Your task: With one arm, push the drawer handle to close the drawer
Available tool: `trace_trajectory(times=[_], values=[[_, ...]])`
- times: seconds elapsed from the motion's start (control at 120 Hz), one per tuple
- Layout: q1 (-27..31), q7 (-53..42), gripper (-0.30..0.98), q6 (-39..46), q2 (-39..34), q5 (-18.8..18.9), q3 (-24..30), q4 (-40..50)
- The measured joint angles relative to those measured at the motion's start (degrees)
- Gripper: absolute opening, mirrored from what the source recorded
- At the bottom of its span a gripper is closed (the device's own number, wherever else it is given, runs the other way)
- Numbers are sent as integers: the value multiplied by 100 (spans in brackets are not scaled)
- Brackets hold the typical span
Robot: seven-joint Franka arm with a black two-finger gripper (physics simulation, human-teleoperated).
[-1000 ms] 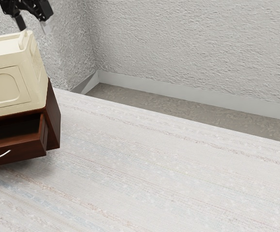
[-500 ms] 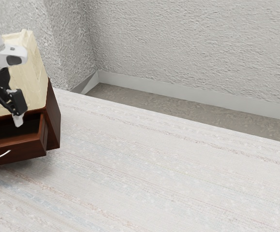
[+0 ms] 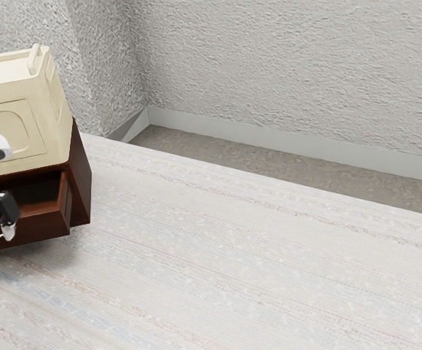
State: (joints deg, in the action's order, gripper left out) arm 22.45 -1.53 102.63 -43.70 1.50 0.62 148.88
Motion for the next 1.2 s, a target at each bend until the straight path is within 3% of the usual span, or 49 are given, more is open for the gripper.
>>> trace_trajectory(times=[0.367,0.767,1.2], values=[[622,-15,61,934,870,117,-27,303],[828,-32,13,1620,1324,142,-36,236],[981,-23,-4,1862,1713,64,-166,40]])
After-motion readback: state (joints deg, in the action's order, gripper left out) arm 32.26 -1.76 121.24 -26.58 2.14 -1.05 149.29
